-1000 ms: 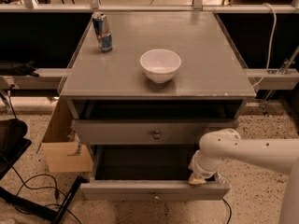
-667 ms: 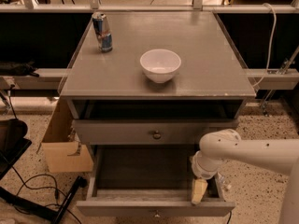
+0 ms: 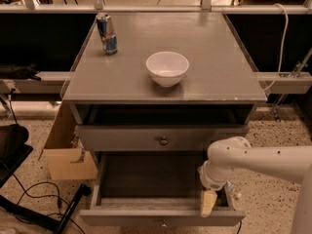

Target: Open middle drawer

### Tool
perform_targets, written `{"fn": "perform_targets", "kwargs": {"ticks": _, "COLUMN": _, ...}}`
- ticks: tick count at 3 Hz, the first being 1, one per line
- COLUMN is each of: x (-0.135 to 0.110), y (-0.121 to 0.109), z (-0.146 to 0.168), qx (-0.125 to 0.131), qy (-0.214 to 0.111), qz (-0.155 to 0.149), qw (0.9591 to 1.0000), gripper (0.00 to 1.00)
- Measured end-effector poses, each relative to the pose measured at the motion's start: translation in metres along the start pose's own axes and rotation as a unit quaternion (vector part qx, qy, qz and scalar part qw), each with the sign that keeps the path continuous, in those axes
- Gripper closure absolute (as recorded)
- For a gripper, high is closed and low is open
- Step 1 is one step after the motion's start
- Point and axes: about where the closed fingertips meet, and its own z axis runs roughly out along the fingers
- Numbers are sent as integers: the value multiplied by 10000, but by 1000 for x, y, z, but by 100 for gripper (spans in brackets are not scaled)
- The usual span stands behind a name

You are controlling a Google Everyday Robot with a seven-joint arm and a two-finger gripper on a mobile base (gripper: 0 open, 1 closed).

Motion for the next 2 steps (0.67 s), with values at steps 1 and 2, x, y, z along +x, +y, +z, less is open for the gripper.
{"fn": "perform_targets", "kwargs": {"ticks": 1, "x": 3, "y": 42, "z": 0, "qx": -327, "qy": 26, "qz": -11, "qw": 9995, "gripper": 0}}
{"fn": "perform_targets", "kwargs": {"ticks": 2, "x": 5, "y": 94, "z": 15, "qx": -799, "qy": 180, "qz": -53, "qw": 9966, "gripper": 0}}
